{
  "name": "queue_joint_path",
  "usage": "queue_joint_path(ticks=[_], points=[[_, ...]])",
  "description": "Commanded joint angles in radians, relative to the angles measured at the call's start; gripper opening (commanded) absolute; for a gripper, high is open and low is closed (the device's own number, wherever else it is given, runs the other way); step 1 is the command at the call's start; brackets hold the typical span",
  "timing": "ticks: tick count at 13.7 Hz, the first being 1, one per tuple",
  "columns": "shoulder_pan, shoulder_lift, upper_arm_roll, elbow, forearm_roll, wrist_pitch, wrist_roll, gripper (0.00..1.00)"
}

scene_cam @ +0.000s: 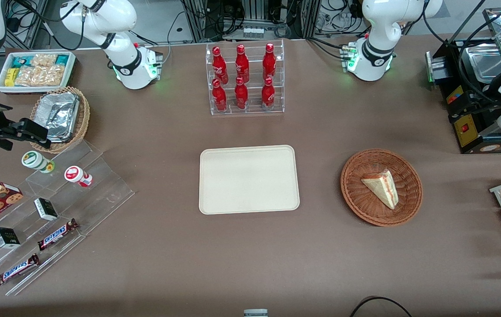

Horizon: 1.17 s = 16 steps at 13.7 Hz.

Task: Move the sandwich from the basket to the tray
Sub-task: 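Move the left gripper over the wicker basket toward the sandwich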

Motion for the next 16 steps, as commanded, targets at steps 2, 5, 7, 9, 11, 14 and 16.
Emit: queue_joint_path(ticks=[2, 5, 7, 9, 11, 14, 16], points=[[0.021, -0.002, -0.014, 0.010, -0.021, -0.029, 0.032, 1.00], [0.019, 0.006, -0.015, 0.010, -0.059, -0.029, 0.032, 1.00], [0.019, 0.018, -0.017, 0.007, -0.071, -0.026, 0.029, 1.00], [0.019, 0.035, -0.015, -0.014, -0.071, -0.004, 0.023, 1.00], [0.018, 0.044, -0.015, -0.103, -0.067, 0.102, 0.003, 1.00], [0.012, 0.047, -0.029, -0.241, -0.064, 0.273, -0.064, 1.00], [0.010, 0.078, -0.032, -0.316, -0.061, 0.399, -0.146, 1.00]])
